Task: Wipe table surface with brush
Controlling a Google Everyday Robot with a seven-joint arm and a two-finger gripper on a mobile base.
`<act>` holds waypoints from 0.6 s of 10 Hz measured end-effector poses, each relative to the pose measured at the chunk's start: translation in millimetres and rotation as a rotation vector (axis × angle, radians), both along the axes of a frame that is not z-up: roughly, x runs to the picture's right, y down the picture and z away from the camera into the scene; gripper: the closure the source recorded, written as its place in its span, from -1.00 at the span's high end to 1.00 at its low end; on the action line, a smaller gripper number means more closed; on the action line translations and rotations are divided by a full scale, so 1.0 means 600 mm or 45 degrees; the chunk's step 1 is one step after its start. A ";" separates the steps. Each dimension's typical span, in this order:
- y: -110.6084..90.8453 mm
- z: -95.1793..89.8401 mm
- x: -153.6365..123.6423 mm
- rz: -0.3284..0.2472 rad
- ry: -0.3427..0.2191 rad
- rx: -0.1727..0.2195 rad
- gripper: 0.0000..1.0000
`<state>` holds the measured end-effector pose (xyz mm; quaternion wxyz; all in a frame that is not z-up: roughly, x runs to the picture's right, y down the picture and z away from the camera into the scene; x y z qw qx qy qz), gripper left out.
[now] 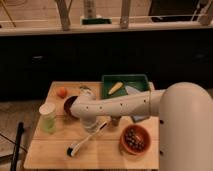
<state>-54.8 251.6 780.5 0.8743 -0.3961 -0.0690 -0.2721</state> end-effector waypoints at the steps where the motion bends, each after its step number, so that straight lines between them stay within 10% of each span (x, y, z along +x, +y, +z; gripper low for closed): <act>1: -0.013 0.012 0.007 0.001 0.013 0.022 -1.00; 6: -0.034 0.047 -0.065 0.015 -0.076 0.058 -1.00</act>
